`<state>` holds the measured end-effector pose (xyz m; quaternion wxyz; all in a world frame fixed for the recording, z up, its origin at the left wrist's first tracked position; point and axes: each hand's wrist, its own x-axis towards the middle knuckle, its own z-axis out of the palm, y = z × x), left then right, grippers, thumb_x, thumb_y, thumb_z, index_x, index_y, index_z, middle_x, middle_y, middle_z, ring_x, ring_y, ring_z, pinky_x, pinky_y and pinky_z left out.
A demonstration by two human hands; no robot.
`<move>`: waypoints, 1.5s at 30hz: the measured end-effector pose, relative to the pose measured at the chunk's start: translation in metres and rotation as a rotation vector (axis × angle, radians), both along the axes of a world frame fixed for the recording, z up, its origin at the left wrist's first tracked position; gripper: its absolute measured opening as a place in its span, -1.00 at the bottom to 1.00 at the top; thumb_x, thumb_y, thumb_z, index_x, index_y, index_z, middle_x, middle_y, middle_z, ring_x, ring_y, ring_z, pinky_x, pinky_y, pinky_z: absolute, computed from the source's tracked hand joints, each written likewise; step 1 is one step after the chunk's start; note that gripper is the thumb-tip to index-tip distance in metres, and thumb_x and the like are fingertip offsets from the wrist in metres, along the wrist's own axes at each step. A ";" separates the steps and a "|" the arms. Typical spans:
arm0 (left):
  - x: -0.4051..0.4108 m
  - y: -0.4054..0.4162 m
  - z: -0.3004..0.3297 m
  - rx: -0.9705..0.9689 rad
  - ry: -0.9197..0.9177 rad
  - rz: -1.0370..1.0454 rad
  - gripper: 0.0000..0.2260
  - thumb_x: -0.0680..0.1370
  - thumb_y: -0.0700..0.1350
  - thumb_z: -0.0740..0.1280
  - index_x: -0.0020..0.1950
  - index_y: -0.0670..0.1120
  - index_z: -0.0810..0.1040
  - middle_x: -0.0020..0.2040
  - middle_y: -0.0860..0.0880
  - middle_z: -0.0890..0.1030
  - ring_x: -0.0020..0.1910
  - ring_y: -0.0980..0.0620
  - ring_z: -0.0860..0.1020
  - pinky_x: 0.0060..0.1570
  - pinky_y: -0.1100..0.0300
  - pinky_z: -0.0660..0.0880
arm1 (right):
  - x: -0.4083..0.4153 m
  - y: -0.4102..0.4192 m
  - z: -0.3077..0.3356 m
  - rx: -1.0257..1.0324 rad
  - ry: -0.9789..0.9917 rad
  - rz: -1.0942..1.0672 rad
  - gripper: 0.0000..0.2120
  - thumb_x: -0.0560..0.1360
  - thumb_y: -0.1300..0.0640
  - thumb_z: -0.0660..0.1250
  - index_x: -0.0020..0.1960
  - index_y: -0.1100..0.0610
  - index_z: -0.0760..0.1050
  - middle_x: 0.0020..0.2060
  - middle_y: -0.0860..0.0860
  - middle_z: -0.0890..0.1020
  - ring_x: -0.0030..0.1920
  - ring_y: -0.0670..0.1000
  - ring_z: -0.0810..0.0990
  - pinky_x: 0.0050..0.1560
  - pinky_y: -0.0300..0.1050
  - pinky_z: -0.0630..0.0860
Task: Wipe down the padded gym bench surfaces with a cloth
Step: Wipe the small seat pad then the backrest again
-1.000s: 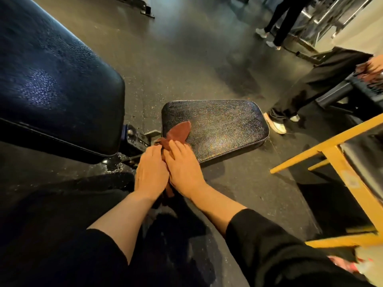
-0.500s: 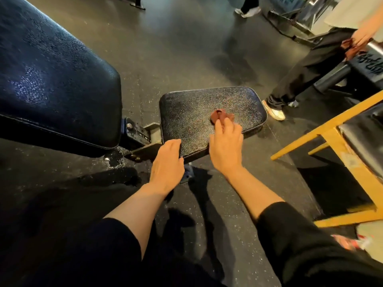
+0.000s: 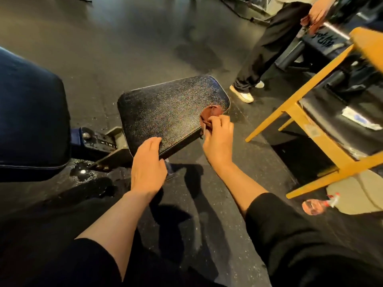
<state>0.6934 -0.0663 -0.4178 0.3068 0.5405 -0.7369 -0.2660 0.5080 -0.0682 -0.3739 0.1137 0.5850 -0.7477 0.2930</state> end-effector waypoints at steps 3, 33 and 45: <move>-0.002 -0.003 -0.003 -0.053 -0.102 -0.021 -0.47 0.48 -0.29 0.33 0.45 -0.19 0.33 0.43 -0.14 0.35 0.41 -0.11 0.30 0.44 0.00 0.16 | 0.028 0.008 -0.015 0.054 -0.011 0.231 -0.83 0.37 0.34 0.33 -0.04 0.25 0.51 -0.03 0.17 0.48 -0.06 0.21 0.45 -0.04 0.01 0.40; 0.024 -0.007 -0.014 -0.053 -0.018 0.038 -0.44 0.40 -0.44 0.25 0.41 -0.20 0.39 0.42 -0.15 0.38 0.42 -0.13 0.31 0.46 -0.05 0.14 | 0.034 0.029 -0.034 -0.163 -0.413 -0.097 -0.82 0.38 0.45 0.30 -0.07 0.25 0.48 -0.05 0.08 0.40 -0.13 -0.12 0.38 -0.04 -0.34 0.35; 0.051 0.002 -0.028 0.092 0.073 0.086 -0.35 0.42 -0.47 0.15 0.48 -0.07 0.30 0.49 -0.03 0.28 0.48 0.02 0.19 0.46 0.19 0.07 | 0.105 0.044 -0.058 -0.044 -0.417 0.142 -0.83 0.41 0.45 0.27 -0.06 0.26 0.51 -0.01 0.05 0.40 -0.04 -0.20 0.38 0.05 -0.58 0.25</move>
